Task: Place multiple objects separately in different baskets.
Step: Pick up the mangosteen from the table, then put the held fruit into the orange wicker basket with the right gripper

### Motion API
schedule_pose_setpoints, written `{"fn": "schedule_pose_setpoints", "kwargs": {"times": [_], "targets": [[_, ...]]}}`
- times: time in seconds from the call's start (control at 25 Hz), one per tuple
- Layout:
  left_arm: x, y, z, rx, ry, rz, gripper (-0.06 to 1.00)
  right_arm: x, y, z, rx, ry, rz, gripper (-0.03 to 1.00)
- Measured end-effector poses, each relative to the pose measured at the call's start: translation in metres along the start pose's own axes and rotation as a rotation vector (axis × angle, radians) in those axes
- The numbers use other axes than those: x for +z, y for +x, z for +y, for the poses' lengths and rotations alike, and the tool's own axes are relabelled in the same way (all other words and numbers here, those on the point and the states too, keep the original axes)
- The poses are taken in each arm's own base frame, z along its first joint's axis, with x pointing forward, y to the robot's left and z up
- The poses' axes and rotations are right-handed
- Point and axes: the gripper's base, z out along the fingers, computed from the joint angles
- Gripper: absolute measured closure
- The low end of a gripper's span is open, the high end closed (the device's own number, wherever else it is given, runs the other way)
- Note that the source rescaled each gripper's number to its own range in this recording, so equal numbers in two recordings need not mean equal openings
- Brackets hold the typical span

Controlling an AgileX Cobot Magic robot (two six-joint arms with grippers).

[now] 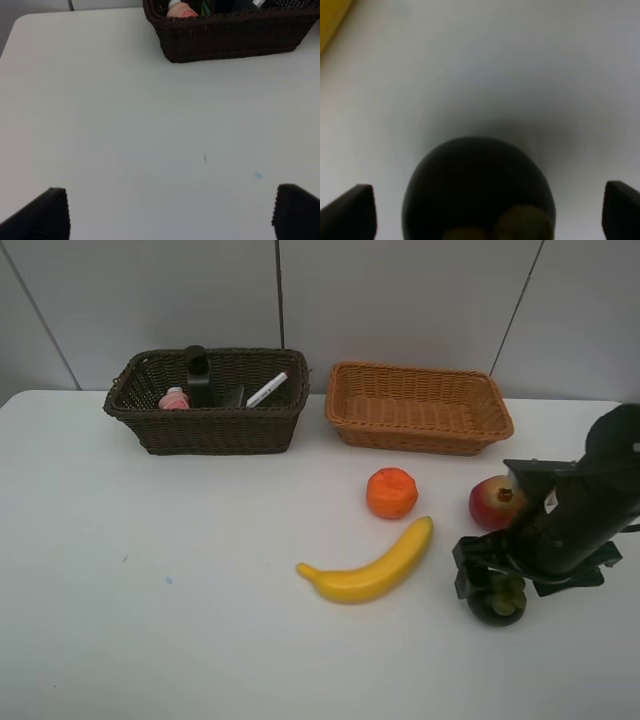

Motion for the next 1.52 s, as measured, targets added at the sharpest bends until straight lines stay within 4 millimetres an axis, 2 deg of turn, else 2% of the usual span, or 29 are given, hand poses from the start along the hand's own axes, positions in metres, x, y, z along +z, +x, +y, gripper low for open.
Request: {"fn": "schedule_pose_setpoints", "kwargs": {"times": [0.28, 0.36, 0.44, 0.52, 0.56, 0.84, 0.96, 1.16, 1.28, 1.4, 1.52], "targets": [[0.000, 0.000, 0.000, 0.000, 0.000, 0.000, -0.06, 0.020, 0.001, 0.000, 0.000, 0.017, 0.064, -0.03], [0.000, 0.000, 0.000, 0.000, 0.000, 0.000, -0.06, 0.022, 0.001, 0.000, 0.001, 0.019, 0.072, 0.00], [0.000, 0.000, 0.000, 0.000, 0.000, 0.000, -0.06, 0.025, 0.001, 0.000, 0.004, 0.021, 0.084, 0.12], [0.000, 0.000, 0.000, 0.000, 0.000, 0.000, -0.06, 0.027, 0.002, 0.000, 0.004, 0.024, 0.094, 0.41], [0.000, 0.000, 0.000, 0.000, 0.000, 0.000, -0.06, 0.027, 0.001, 0.000, 0.004, 0.024, 0.094, 0.50], [0.000, 0.000, 0.000, 0.000, 0.000, 0.000, -0.06, 0.027, 0.001, -0.001, -0.004, 0.031, 0.106, 0.50], [0.000, 0.000, 0.000, 0.000, 0.000, 0.000, -0.06, 0.017, -0.003, 0.001, -0.004, 0.035, 0.119, 0.50], [0.000, 0.000, 0.000, 0.000, 0.000, 0.000, -0.06, -0.026, -0.040, 0.009, -0.038, 0.024, 0.010, 0.50], [0.000, 0.000, 0.000, 0.000, 0.000, 0.000, -0.06, -0.052, -0.073, 0.013, -0.075, 0.037, -0.098, 0.50], [0.000, 0.000, 0.000, 0.000, 0.000, 0.000, -0.06, -0.070, -0.108, 0.005, -0.057, 0.064, -0.171, 0.50], [0.000, 0.000, 0.000, 0.000, 0.000, 0.000, -0.06, -0.076, -0.145, -0.010, -0.026, 0.089, -0.201, 0.50]]}}
